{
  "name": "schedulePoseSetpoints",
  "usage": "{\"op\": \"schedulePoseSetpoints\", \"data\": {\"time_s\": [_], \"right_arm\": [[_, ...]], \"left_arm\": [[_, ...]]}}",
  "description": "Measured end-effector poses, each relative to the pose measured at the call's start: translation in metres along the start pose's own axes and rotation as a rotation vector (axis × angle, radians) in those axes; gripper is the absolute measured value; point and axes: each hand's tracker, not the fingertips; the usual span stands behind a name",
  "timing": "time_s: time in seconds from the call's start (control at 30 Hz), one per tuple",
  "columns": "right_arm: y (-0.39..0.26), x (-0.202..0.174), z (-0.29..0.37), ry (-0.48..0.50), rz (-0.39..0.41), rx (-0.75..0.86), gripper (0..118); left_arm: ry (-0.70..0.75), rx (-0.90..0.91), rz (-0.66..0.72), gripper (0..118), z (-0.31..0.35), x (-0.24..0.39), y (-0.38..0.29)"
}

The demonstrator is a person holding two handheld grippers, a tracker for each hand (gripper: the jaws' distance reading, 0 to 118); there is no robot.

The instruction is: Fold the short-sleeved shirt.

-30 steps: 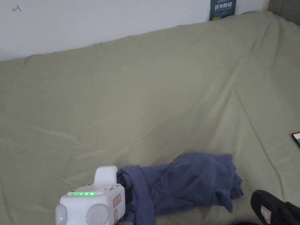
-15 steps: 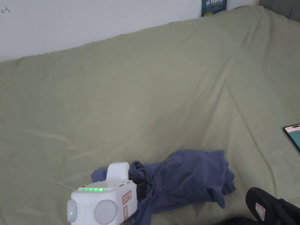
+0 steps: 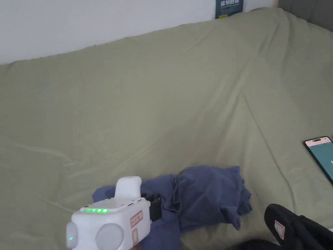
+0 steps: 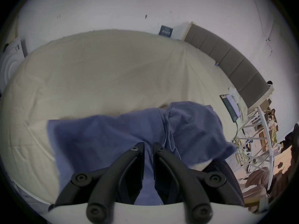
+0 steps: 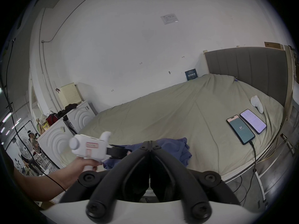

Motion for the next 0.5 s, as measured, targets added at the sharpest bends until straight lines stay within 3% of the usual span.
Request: {"op": "schedulePoseSetpoints", "data": {"time_s": [0.23,0.37,0.43,0.47,0.5], "right_arm": [[-0.004,-0.036,-0.015,0.053,0.075,-0.021,0],[-0.01,-0.057,-0.024,0.075,0.115,-0.035,0],[-0.011,-0.065,-0.027,0.088,0.121,-0.045,0],[-0.012,-0.068,-0.028,0.092,0.12,-0.048,0],[-0.012,-0.071,-0.028,0.093,0.12,-0.052,0]], "left_arm": [[-0.004,0.091,0.087,12,0.095,-0.074,-0.042],[0.017,0.119,0.13,12,0.11,-0.111,-0.07],[-0.039,0.158,0.18,12,0.11,-0.112,-0.071],[-0.075,0.177,0.2,17,0.11,-0.115,-0.072],[-0.121,0.202,0.235,34,0.108,-0.121,-0.073]]}}
